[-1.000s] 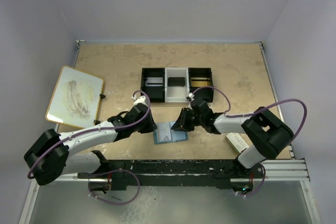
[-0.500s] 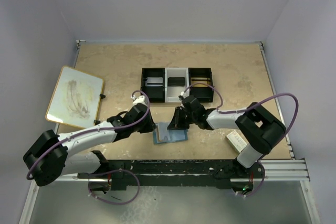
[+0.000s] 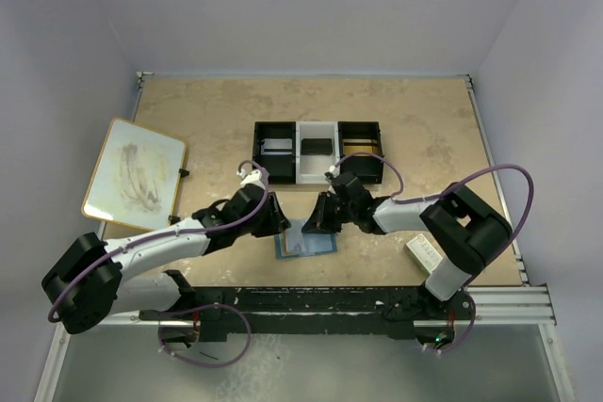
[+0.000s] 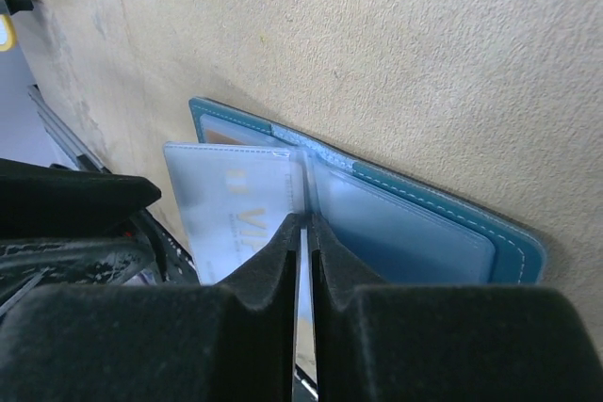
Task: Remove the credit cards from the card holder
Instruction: Adjust the card holder at the center of the board.
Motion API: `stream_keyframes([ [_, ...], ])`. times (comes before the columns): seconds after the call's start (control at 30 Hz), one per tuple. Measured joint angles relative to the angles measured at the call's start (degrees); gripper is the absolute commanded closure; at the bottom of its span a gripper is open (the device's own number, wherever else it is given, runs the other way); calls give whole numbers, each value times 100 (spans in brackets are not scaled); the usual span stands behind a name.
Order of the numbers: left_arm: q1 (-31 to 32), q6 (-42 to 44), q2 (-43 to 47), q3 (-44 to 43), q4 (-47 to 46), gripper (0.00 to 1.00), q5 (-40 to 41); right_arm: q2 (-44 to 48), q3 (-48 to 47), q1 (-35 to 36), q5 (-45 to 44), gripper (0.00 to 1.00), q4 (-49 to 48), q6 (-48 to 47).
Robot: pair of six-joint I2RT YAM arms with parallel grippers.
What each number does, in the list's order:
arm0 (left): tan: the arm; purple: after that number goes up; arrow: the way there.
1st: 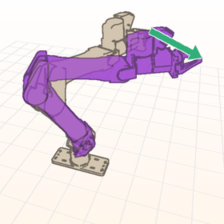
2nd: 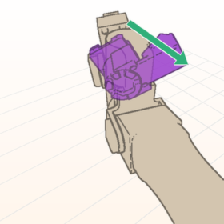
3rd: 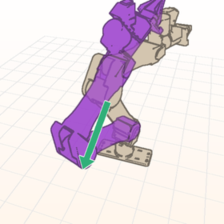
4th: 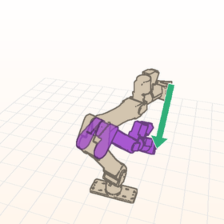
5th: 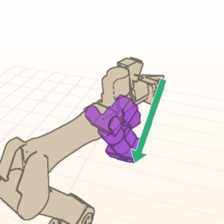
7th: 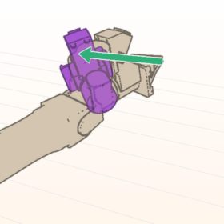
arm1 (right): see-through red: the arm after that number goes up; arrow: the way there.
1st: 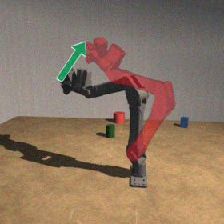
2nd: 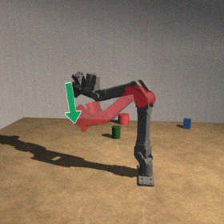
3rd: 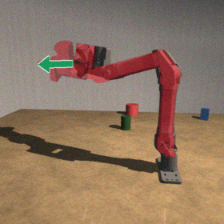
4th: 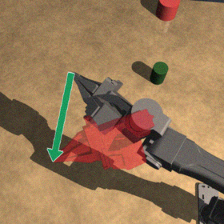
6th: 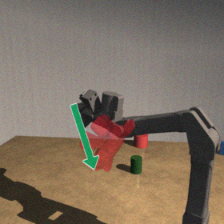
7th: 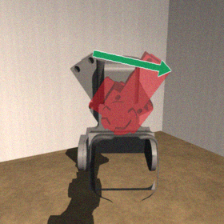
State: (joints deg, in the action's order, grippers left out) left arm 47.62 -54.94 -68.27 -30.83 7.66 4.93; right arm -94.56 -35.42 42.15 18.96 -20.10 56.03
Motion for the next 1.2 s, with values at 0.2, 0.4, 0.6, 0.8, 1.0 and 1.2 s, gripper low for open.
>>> stream_keyframes([
  [0.2, 4, -260, -9, 170, -452, 60, -157, 0, 48, -24, 22, 89, -90, 37],
  [0.4, 4, -450, -186, 334, -774, 62, -326, -42, 74, -57, 118, 89, -168, 59],
  [0.6, 4, -555, -310, 352, -1139, 69, -424, -44, 103, -59, 144, 89, -234, 59],
  [0.8, 4, -562, -625, 352, -1346, 73, -643, -37, 129, -59, 155, 86, -297, 59],
  [1.0, 4, -553, -673, 275, -1370, 79, -686, 264, 160, -59, 35, 70, -31, 2],
  [1.2, 4, -533, -791, 125, -1292, 79, -686, 1091, 68, -59, -507, 67, 826, -52],
])
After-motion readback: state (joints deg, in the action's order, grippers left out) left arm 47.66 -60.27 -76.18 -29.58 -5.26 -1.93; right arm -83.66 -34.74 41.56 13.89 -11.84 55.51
